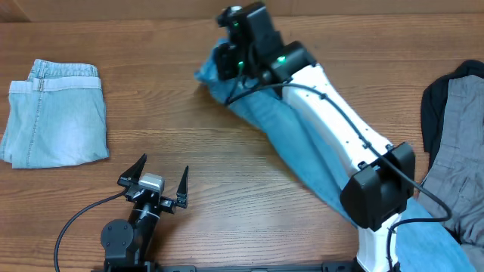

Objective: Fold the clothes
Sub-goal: 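Pull the jeans out with the right gripper and drape them across the table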

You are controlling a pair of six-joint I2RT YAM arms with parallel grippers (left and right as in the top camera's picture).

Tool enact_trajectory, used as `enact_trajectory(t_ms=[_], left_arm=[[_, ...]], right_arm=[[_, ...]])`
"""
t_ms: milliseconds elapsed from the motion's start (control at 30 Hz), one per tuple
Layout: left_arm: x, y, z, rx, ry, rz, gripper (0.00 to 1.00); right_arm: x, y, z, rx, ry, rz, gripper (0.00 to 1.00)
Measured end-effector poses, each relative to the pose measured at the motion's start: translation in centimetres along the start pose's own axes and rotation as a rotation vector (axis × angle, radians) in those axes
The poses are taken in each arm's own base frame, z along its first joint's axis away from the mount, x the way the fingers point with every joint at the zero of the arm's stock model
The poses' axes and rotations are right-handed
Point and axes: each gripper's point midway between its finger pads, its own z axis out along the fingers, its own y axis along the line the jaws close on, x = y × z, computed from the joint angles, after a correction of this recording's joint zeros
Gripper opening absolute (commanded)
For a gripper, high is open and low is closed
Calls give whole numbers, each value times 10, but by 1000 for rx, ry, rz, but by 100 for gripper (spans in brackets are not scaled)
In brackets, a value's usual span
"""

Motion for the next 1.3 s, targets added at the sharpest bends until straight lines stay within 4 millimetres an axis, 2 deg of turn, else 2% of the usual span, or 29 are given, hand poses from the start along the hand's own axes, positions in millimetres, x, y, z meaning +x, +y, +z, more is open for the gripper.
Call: enact_trajectory(t_ms=[33, 167, 267, 300, 333, 367, 433, 533, 567, 600, 667, 700, 767, 800, 833, 867, 933, 1033, 1133, 1233, 1300], left_arm=[[0, 0, 0, 0, 0, 0, 100], [0, 0, 0, 0, 0, 0, 100], [0, 0, 0, 0, 0, 0, 100], [0, 0, 0, 0, 0, 0, 100], [0, 0, 0, 0, 0, 0, 100], [0, 0, 0, 0, 0, 0, 100], [0, 0, 0, 0, 0, 0, 100], [0, 0, 0, 0, 0, 0, 100], [0, 0, 0, 0, 0, 0, 100], [0, 0, 0, 0, 0, 0, 100], [0, 0, 0, 1, 0, 0, 100], [0, 0, 0, 0, 0, 0, 100], [0, 0, 0, 0, 0, 0, 100], [0, 0, 0, 1, 0, 0, 100], [0, 0, 0, 0, 0, 0, 100], [0, 0, 0, 0, 0, 0, 100], [0, 0, 0, 0, 0, 0, 100], [0, 0, 0, 0, 0, 0, 100], [0, 0, 0, 0, 0, 0, 100], [0, 0, 0, 0, 0, 0, 100], [0, 0, 0, 0, 0, 0, 100]], right_arm=[[-2, 25, 3, -41, -24, -32, 4], [13, 76, 9, -113, -6, -76, 4], [21, 98, 14, -146, 2, -102, 4], [25, 106, 18, -157, 3, -111, 22], [28, 109, 21, -161, 9, -116, 61], [30, 112, 23, -166, 12, -111, 70], [32, 121, 23, -200, 15, -123, 79], [36, 125, 19, -240, 44, -120, 84], [36, 122, 8, -241, 58, -111, 84], [36, 116, -1, -224, 70, -102, 84], [36, 82, -51, -86, 110, -61, 85], [32, 52, -90, 34, 109, -30, 81], [17, 8, -156, 165, 48, 50, 77], [26, -24, -197, 256, 59, 139, 77], [33, -45, -219, 309, 67, 197, 77], [47, -79, -252, 405, 81, 301, 82], [71, -114, -284, 506, 124, 435, 86], [96, -133, -301, 572, 204, 524, 89], [106, -138, -308, 615, 238, 540, 89], [113, -136, -302, 594, 268, 552, 87], [129, -139, -290, 584, 333, 572, 89]])
